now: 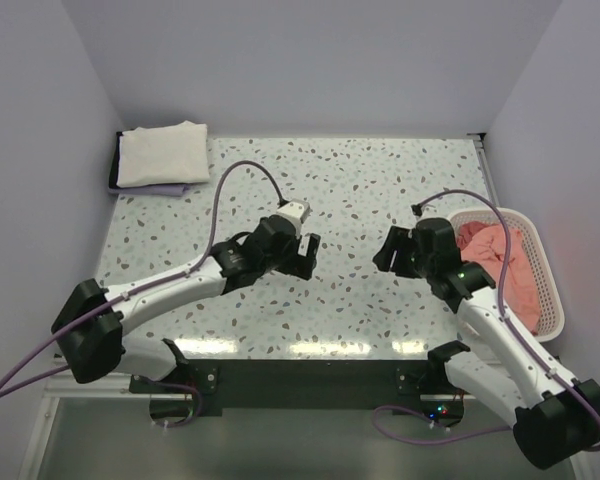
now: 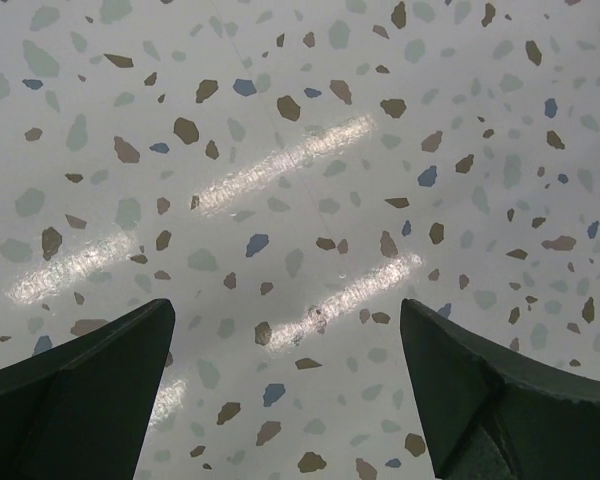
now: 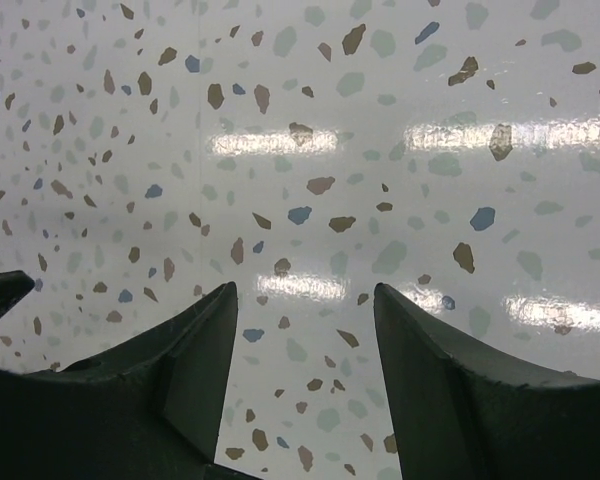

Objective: Fold and stack the t-shirts
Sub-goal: Reset both grippers

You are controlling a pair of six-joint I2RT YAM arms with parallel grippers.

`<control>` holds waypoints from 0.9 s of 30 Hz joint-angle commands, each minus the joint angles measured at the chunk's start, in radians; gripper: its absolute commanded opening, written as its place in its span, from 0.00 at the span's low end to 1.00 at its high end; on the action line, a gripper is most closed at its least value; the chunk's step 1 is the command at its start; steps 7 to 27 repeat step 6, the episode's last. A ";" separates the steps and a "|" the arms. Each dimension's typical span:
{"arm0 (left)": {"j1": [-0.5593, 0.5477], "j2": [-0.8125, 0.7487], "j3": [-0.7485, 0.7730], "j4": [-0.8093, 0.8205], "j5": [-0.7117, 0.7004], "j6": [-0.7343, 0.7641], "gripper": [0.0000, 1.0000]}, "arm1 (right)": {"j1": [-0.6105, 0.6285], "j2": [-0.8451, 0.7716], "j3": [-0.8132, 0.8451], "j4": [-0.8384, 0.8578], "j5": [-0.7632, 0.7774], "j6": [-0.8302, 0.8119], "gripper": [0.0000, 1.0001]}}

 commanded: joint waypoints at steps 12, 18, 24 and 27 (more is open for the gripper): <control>-0.004 -0.144 -0.050 -0.001 -0.030 0.001 1.00 | 0.001 0.039 0.092 -0.047 0.031 0.001 0.59; -0.004 -0.144 -0.050 -0.001 -0.030 0.001 1.00 | 0.001 0.039 0.092 -0.047 0.031 0.001 0.59; -0.004 -0.144 -0.050 -0.001 -0.030 0.001 1.00 | 0.001 0.039 0.092 -0.047 0.031 0.001 0.59; -0.004 -0.144 -0.050 -0.001 -0.030 0.001 1.00 | 0.001 0.039 0.092 -0.047 0.031 0.001 0.59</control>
